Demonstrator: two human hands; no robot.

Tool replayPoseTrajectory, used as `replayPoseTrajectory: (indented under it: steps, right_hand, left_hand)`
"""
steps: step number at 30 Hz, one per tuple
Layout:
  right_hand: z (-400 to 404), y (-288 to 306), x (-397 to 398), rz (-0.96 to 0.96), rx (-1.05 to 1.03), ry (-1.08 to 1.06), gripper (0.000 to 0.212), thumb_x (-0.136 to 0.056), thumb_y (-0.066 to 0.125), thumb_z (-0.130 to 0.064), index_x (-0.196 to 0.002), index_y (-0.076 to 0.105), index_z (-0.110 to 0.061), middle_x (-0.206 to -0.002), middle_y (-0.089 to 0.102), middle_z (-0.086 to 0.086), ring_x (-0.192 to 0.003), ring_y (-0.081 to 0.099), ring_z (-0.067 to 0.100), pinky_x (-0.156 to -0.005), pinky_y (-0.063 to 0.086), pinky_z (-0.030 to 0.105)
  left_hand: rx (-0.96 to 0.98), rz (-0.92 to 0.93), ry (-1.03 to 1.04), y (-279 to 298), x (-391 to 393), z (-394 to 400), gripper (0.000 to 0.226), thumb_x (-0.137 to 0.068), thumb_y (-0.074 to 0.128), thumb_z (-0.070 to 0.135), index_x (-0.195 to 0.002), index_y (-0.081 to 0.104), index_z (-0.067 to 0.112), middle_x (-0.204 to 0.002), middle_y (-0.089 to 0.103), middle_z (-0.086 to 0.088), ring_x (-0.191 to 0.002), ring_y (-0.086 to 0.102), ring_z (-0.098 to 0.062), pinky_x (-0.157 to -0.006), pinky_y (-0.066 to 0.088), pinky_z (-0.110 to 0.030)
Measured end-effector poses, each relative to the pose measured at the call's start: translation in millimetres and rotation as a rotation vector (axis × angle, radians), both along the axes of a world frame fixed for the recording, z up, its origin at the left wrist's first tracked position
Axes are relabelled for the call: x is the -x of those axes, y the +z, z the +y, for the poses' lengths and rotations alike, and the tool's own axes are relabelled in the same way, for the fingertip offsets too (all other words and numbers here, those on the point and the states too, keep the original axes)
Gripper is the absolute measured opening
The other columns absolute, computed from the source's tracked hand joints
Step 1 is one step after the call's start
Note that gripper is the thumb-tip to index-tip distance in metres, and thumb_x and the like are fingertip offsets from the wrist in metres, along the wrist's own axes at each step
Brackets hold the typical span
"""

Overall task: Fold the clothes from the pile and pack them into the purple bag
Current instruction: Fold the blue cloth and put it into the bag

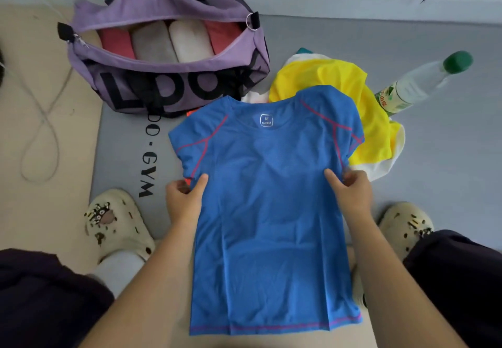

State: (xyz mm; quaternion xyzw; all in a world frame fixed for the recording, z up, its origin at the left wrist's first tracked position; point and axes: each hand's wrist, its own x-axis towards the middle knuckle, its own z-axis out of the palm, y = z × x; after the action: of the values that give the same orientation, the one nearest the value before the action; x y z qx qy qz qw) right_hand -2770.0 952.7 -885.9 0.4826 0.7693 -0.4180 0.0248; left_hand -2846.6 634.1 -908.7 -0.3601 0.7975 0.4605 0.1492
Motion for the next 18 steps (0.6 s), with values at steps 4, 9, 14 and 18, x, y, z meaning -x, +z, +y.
replayPoseTrajectory:
  steps: [4, 9, 14, 18]
  right_hand:
    - [-2.9, -2.4, -14.2, -0.015, 0.283, -0.049, 0.038, -0.08, 0.076, -0.042, -0.092, 0.067, -0.007, -0.087, 0.071, 0.005, -0.074, 0.067, 0.016, -0.066, 0.054, 0.035]
    - [10.6, 11.3, -19.1, 0.07, 0.643, -0.083, 0.027, -0.086, 0.073, -0.027, -0.105, 0.071, -0.008, -0.109, 0.073, 0.01, -0.097, 0.072, 0.024, -0.082, 0.057, 0.038]
    - [12.7, 24.0, -15.5, 0.236, 0.877, -0.159, 0.029, -0.096, 0.056, -0.019, -0.122, 0.063, -0.006, -0.119, 0.069, 0.009, -0.11, 0.067, 0.021, -0.087, 0.058, 0.032]
    - [10.2, 26.1, -19.8, 0.225, 0.91, -0.194, 0.037, -0.098, 0.054, -0.018, -0.129, 0.057, 0.002, -0.126, 0.064, 0.014, -0.117, 0.062, 0.026, -0.1, 0.05, 0.038]
  left_hand:
    - [-0.194, -0.169, -0.078, 3.4, -3.6, -12.4, 0.039, -0.08, 0.074, 0.05, -0.088, 0.069, 0.013, -0.072, 0.073, 0.011, -0.065, 0.068, -0.005, -0.056, 0.05, -0.019]
    - [-0.498, -0.246, -0.085, 8.2, -10.5, -27.3, 0.02, -0.086, 0.075, 0.029, -0.103, 0.071, 0.019, -0.103, 0.076, 0.001, -0.092, 0.073, -0.013, -0.072, 0.054, -0.025]
    - [-0.714, -0.131, 0.154, 19.5, -5.0, -33.1, 0.022, -0.093, 0.066, 0.026, -0.113, 0.068, 0.016, -0.109, 0.074, -0.001, -0.098, 0.07, -0.015, -0.081, 0.054, -0.028]
    - [-0.443, -0.204, 0.158, 24.4, -12.0, -35.5, 0.017, -0.089, 0.069, 0.04, -0.091, 0.069, 0.024, -0.09, 0.074, 0.006, -0.08, 0.067, -0.011, -0.066, 0.05, -0.027]
